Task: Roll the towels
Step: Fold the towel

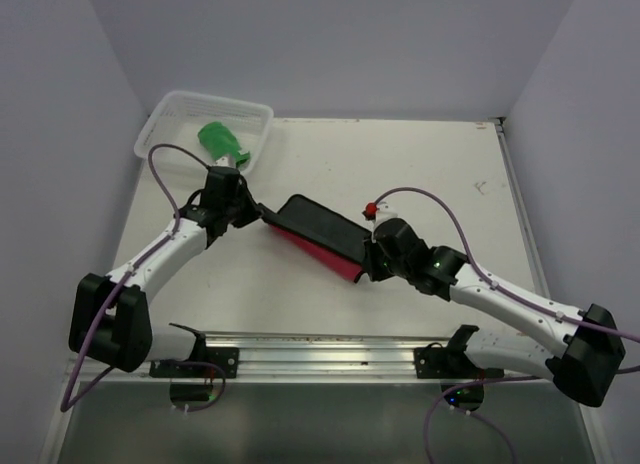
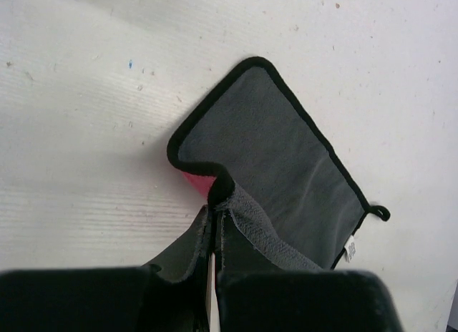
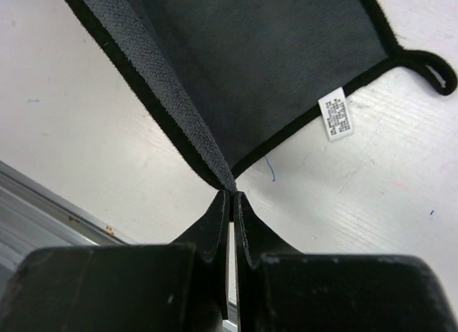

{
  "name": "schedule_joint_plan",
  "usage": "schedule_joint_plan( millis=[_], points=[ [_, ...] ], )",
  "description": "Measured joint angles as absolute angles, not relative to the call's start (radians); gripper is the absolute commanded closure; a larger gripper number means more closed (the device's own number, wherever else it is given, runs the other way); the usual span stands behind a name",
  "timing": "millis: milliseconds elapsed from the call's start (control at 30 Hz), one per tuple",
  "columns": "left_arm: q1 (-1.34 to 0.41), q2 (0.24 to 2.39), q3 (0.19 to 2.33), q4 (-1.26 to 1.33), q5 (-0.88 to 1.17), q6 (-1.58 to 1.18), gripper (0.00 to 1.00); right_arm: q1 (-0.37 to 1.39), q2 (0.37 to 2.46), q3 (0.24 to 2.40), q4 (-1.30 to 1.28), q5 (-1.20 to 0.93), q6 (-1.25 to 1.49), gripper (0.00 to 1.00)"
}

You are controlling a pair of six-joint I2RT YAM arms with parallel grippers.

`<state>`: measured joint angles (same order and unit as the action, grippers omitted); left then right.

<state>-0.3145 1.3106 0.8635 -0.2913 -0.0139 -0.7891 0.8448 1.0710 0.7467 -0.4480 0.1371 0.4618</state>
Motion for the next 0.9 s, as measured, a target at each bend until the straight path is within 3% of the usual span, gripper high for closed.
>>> schedule_joint_plan(
  millis=[267,900],
  points=[
    [-0.315,1.478,0.978,-0.279,0.004,-0.763,0.92,0.801,1.132,0.783,-0.448,0.203,0.468,1.0],
    [-0.323,1.658,1.109,-0.274,0.018,-0.721,0.92,0.662,1.25,0.784,-0.378,0.12,0.467,1.0]
  ],
)
